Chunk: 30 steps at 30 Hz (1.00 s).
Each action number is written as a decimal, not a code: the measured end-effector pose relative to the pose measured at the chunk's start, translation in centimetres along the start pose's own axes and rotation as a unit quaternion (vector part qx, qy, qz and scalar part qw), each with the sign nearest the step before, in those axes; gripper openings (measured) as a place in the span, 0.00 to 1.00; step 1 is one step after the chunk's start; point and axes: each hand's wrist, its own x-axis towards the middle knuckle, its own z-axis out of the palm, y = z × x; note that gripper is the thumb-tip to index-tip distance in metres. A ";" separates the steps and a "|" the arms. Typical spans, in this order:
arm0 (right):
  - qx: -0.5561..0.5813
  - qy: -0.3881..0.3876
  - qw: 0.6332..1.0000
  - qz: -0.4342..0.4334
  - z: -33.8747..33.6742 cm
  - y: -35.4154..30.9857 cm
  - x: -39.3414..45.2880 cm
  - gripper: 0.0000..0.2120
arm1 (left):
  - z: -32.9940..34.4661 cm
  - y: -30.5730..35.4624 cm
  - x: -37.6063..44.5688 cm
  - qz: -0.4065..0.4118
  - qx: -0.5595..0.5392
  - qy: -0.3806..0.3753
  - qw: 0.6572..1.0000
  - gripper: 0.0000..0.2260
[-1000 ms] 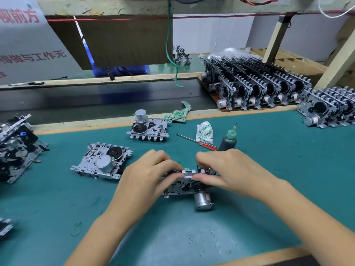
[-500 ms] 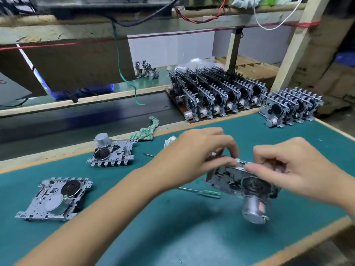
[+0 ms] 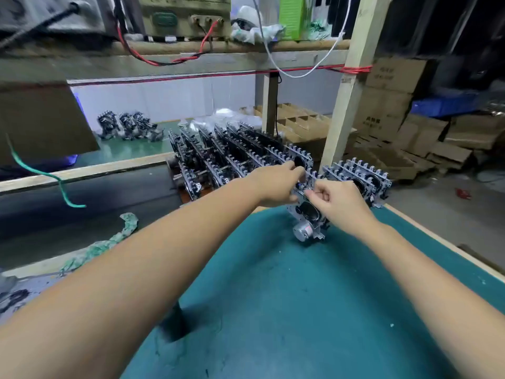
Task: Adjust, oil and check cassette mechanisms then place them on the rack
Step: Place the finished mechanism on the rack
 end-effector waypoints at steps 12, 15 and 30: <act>-0.190 0.013 0.979 0.075 3.8 2.3 4.9 0.12 | 6.1 0.3 5.2 -0.079 -0.073 -0.011 0.994 0.42; -0.243 -0.008 0.968 0.059 3.4 2.0 5.1 0.14 | 6.5 0.7 5.0 -0.096 -0.086 -0.007 0.992 0.43; 0.165 -0.048 0.981 -0.093 0.5 -16.3 -9.8 0.08 | -2.8 3.9 -20.3 -0.099 0.053 0.128 0.985 0.06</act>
